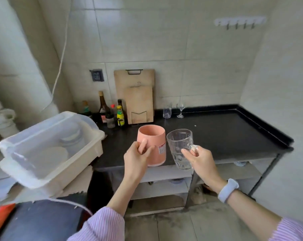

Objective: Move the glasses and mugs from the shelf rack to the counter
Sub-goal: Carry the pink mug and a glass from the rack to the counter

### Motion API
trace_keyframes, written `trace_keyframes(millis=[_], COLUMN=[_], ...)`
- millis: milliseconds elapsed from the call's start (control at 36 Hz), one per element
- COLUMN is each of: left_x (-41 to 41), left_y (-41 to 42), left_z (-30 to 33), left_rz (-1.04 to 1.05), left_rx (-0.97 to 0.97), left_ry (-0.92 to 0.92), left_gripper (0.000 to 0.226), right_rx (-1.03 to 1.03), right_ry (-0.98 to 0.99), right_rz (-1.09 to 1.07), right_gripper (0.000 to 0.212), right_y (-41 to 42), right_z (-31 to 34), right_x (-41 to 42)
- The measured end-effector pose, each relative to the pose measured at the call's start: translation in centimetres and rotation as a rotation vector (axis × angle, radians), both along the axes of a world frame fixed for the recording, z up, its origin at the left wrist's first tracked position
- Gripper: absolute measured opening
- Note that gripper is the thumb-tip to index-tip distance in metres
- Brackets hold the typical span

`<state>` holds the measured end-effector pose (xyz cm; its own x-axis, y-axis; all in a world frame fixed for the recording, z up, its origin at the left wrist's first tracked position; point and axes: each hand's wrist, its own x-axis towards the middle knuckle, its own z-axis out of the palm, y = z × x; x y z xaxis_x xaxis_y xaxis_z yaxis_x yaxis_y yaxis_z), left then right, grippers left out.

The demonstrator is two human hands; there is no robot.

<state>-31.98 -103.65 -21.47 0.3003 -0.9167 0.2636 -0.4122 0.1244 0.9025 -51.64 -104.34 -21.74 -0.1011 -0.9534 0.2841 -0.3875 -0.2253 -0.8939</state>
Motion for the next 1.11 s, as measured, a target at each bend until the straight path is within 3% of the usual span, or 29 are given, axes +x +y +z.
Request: trace_keyframes(millis=[417, 583, 917, 1111], left_x=[-9.9, -15.3, -25.6, -28.7], left_y=[-24.1, -34.9, -55.6, -63.7], left_z=[-5.8, -9.3, -15.7, -19.8], left_rz=[-0.225, -0.225, -0.104, -0.064], left_rx=[0.191, 0.275, 0.457, 0.430], left_ry=[0.019, -0.002, 0.016, 0.025], left_gripper=[0.018, 0.017, 0.018, 0.026], right_rx=[0.184, 0.275, 0.467, 0.521], right_ry=[-0.058, -0.110, -0.171, -0.257], right_rz=[-0.273, -0.252, -0.191, -0.115], right_gripper=[0.048, 0.033, 0.038, 0.033], right_y=[-19.7, -30.7, -53.3, -61.6], right_z=[-6.2, -9.6, -15.8, -19.2], right_x=[-9.3, -14.3, -23.5, -26.0])
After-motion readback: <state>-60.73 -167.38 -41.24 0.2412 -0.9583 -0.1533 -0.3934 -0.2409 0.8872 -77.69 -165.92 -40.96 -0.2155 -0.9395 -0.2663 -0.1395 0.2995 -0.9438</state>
